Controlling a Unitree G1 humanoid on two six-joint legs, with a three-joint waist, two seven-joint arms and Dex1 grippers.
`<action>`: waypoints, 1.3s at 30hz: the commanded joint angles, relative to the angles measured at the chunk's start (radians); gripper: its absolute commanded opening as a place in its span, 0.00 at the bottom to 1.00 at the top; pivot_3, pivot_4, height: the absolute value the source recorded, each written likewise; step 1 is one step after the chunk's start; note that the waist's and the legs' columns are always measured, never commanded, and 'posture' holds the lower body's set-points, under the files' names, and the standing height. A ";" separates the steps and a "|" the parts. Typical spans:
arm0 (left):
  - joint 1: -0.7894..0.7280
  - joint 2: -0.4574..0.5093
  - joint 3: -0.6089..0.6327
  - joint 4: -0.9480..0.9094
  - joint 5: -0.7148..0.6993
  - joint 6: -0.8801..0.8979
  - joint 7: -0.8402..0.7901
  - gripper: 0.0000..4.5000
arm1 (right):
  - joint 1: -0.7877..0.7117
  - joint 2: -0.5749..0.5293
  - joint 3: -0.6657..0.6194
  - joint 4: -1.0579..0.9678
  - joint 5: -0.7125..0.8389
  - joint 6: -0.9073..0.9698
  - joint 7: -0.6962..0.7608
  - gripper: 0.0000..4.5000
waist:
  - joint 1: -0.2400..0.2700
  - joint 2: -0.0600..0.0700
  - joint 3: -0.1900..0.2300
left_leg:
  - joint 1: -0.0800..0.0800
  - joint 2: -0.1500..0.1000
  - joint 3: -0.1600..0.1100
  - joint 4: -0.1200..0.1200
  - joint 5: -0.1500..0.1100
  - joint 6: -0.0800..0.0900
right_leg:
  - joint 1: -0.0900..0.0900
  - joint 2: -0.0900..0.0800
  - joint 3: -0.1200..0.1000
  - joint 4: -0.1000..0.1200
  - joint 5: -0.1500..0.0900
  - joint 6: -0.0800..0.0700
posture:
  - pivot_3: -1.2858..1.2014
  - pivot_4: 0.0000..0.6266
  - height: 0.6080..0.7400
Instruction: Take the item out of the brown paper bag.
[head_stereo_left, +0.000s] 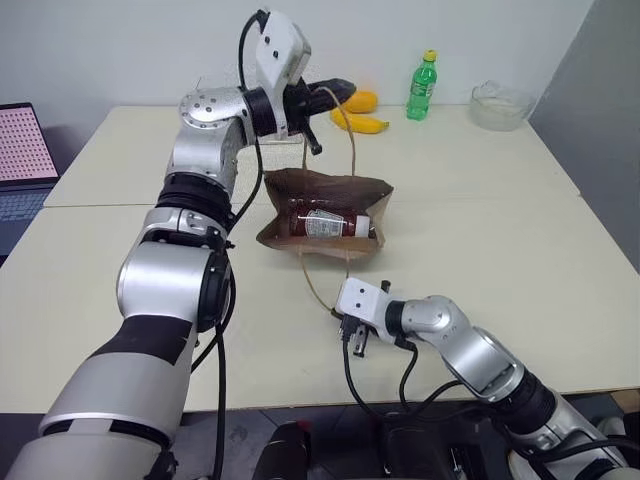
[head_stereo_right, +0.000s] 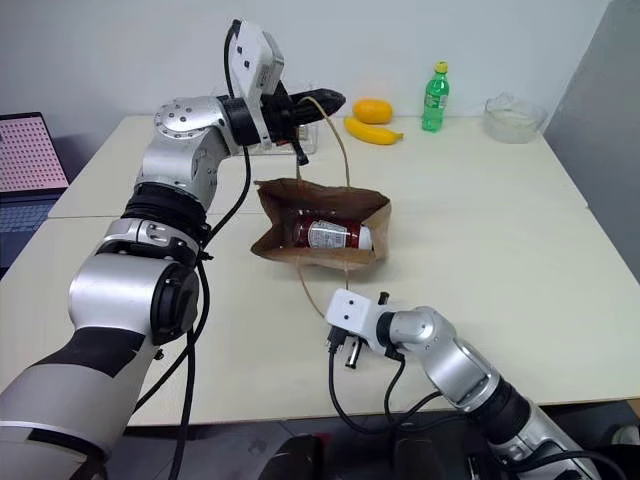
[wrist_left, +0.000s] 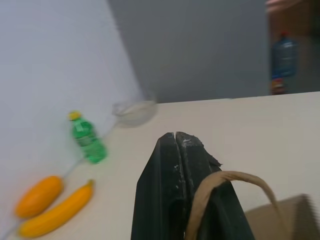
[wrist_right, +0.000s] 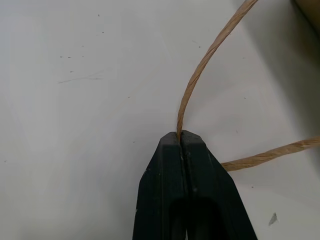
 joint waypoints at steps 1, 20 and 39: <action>0.045 0.060 -0.002 -0.157 -0.070 0.194 -0.176 0.00 | 0.031 0.015 -0.044 -0.049 0.035 0.025 0.001 0.01 | -0.006 0.000 0.000 | 0.000 0.000 0.000 0.000 0.000 0.000 | 0.000 0.000 0.000 0.000 0.000 0.000 | 0.52 0.24 1.00; 0.210 0.127 -0.028 -0.518 -0.146 0.549 -0.244 0.00 | -0.052 -0.121 -0.385 -0.458 0.425 0.331 0.112 1.00 | -0.018 0.000 0.000 | 0.000 0.001 0.000 0.000 0.000 0.000 | 0.000 0.000 0.000 0.001 0.000 0.000 | 0.52 0.24 1.00; 0.215 0.161 -0.035 -0.635 -0.238 0.716 -0.274 0.00 | -0.437 0.104 -0.122 0.066 0.196 0.250 -0.164 1.00 | -0.021 0.000 0.000 | 0.000 0.001 0.000 0.000 0.000 0.000 | -0.001 0.000 0.000 0.002 0.000 0.000 | 0.52 0.24 1.00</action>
